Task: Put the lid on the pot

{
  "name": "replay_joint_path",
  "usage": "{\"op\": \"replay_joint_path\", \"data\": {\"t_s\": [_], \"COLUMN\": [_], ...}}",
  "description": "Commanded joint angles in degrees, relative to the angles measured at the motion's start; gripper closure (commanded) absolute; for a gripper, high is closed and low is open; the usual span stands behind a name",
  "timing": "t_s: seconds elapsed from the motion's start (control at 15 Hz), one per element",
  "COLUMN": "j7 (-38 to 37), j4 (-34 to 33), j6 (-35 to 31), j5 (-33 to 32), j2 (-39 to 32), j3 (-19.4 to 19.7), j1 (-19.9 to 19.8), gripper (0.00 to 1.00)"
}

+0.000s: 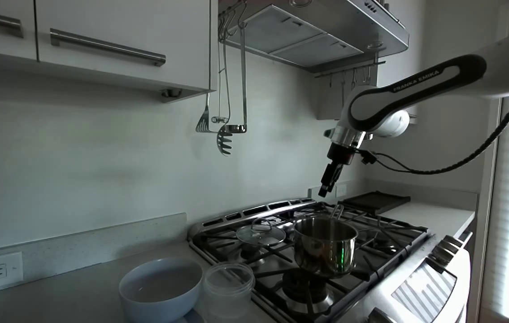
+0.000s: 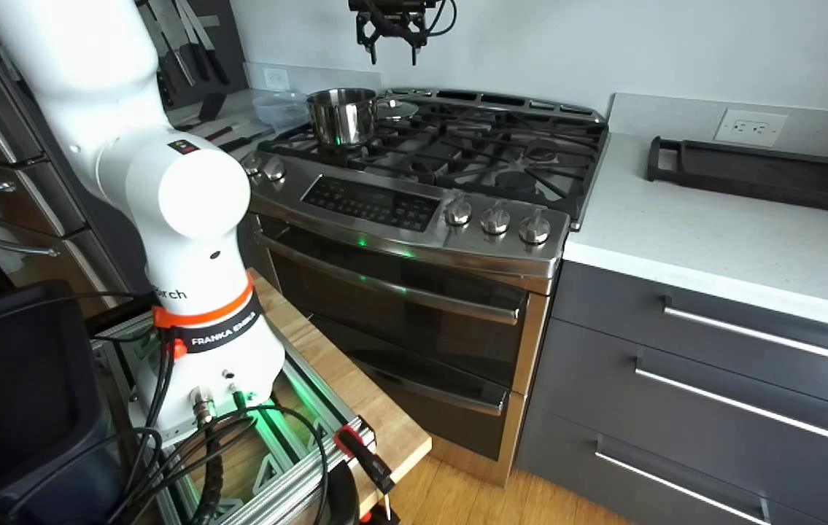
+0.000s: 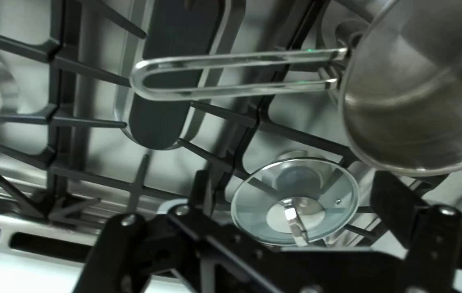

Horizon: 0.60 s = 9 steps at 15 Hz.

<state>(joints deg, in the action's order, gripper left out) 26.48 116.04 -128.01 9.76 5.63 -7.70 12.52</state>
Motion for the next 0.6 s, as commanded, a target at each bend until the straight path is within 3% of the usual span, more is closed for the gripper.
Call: {"op": "replay_joint_path", "data": {"t_s": [0.0, 0.07, 0.53], "j7": [5.92, 2.61, 4.19], "j4": [-6.43, -3.01, -6.06], "j6": [3.09, 0.67, 1.59], "j5": [1.85, 0.41, 0.42], "j2": [-5.65, -2.83, -5.55], "j3": [-1.77, -1.82, -2.72], "j1": [1.18, 0.36, 0.54], "gripper": [0.0, 0.0, 0.0]}}
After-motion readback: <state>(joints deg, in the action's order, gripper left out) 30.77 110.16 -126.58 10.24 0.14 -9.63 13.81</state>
